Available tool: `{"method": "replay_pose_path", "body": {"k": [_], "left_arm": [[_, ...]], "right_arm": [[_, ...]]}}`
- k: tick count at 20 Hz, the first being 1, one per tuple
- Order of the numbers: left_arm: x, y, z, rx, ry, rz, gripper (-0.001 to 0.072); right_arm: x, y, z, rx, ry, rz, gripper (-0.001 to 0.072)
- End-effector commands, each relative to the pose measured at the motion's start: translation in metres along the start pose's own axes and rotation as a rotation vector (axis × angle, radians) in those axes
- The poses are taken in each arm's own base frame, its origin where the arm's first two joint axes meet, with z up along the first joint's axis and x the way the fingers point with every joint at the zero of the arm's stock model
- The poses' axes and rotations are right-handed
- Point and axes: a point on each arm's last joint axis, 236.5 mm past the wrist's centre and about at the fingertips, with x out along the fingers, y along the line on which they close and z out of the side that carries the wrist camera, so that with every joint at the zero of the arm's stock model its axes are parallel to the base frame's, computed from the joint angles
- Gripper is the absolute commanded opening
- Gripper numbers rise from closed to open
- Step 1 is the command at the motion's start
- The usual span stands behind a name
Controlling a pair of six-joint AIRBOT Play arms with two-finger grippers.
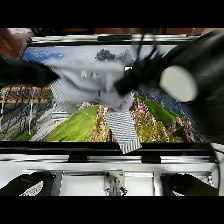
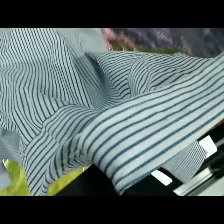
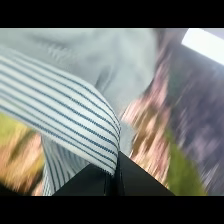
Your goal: Fold the shirts.
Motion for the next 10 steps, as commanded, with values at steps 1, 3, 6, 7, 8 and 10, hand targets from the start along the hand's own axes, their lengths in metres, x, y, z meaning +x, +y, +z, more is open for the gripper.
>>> {"method": "replay_pose_path", "body": {"k": [1, 3, 6, 7, 8, 10], "left_arm": [[0.034, 0.022, -0.063, -0.059, 0.22, 0.04, 0.0053], [0.043, 0.027, -0.076, -0.071, 0.26, 0.047, 0.0053], [0.037, 0.023, -0.07, -0.064, 0.239, 0.039, 0.0053], [0.028, 0.02, -0.062, -0.051, 0.216, 0.041, 0.0053], [0.013, 0.015, -0.051, -0.033, 0.183, 0.042, 0.0053], [-0.027, 0.001, -0.026, 0.016, 0.099, 0.047, 0.0053]], "right_arm": [[0.041, 0.033, -0.092, -0.052, 0.342, 0.09, 0.0091], [0.054, 0.031, -0.093, -0.052, 0.329, 0.066, 0.0091], [0.05, 0.036, -0.062, -0.036, 0.186, 0.095, 0.0092], [0.04, 0.032, -0.045, -0.027, 0.123, 0.09, 0.0093], [0.025, 0.025, -0.028, -0.008, 0.055, 0.077, 0.0093], [-0.023, -0.001, 0.011, 0.054, -0.107, 0.028, 0.0092]]}}
